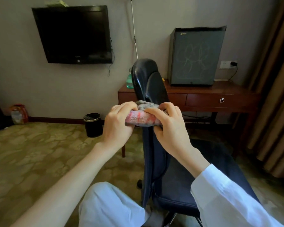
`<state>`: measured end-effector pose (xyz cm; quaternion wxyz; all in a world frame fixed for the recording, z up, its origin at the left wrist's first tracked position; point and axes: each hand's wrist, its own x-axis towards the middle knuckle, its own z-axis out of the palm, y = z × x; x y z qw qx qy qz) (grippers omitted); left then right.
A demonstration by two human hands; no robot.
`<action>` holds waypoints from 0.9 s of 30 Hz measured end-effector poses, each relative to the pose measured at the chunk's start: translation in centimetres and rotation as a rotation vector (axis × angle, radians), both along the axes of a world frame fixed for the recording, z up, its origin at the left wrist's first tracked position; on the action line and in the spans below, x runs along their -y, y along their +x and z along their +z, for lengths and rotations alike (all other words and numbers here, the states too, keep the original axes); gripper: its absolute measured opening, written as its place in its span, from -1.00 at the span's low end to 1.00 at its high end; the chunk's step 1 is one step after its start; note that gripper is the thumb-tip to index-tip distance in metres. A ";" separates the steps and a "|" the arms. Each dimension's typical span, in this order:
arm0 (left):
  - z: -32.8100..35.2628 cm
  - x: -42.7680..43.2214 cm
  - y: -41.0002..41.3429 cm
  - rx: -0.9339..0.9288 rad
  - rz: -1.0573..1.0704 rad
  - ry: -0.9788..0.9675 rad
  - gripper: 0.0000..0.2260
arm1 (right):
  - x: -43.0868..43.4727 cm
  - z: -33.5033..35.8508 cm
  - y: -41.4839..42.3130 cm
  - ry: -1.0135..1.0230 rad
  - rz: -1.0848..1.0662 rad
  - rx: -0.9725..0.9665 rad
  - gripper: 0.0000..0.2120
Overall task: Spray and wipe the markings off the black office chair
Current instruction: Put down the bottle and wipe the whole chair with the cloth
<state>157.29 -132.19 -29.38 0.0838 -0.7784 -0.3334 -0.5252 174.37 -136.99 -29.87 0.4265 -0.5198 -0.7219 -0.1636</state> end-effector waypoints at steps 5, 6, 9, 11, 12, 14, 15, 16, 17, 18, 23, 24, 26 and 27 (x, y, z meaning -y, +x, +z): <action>-0.4 -0.2 0.7 -0.047 -0.162 -0.002 -0.69 | 0.2 -0.8 1.5 -0.003 -0.034 -0.025 -0.49; -0.5 -0.2 0.9 -0.059 -0.168 -0.007 -0.67 | 0.3 -1.1 1.9 -0.003 -0.028 -0.038 -0.49; -0.5 -0.3 1.1 -0.039 -0.181 -0.019 -0.66 | 0.8 -1.3 2.0 0.014 -0.021 -0.038 -0.50; -0.3 -0.2 1.0 -0.023 -0.214 -0.021 -0.69 | 1.0 -0.9 1.7 0.021 -0.025 -0.044 -0.51; -0.2 -0.2 1.0 -0.026 -0.234 -0.025 -0.70 | 0.6 -1.0 1.8 0.019 -0.026 -0.054 -0.52; -0.2 0.0 1.1 -0.051 -0.262 -0.037 -0.70 | 0.4 -1.2 2.3 -0.014 0.010 -0.089 -0.50; -0.2 0.1 1.2 -0.066 -0.268 -0.041 -0.70 | 0.5 -1.4 2.5 -0.038 0.041 -0.110 -0.47; -0.2 0.2 1.2 -0.079 -0.272 -0.041 -0.71 | 0.5 -1.5 2.8 -0.044 0.065 -0.128 -0.46; -0.2 0.3 1.2 -0.090 -0.275 -0.038 -0.71 | 0.8 -1.6 3.0 -0.032 0.049 -0.116 -0.47; -0.2 0.4 1.1 -0.100 -0.278 -0.032 -0.71 | 1.1 -1.7 3.0 -0.010 0.023 -0.092 -0.50; -0.2 1.1 1.0 -0.116 -0.294 -0.012 -0.72 | 2.4 -1.5 2.6 0.001 -0.001 -0.078 -0.55; -0.3 1.3 1.1 -0.116 -0.298 -0.014 -0.72 | 2.5 -1.6 2.8 -0.006 0.002 -0.078 -0.55; -0.4 1.7 1.3 -0.110 -0.302 -0.017 -0.71 | 3.1 -1.7 3.1 -0.001 0.000 -0.060 -0.55; -0.5 1.9 1.5 -0.104 -0.307 -0.016 -0.71 | 3.4 -1.7 3.3 0.004 -0.004 -0.048 -0.55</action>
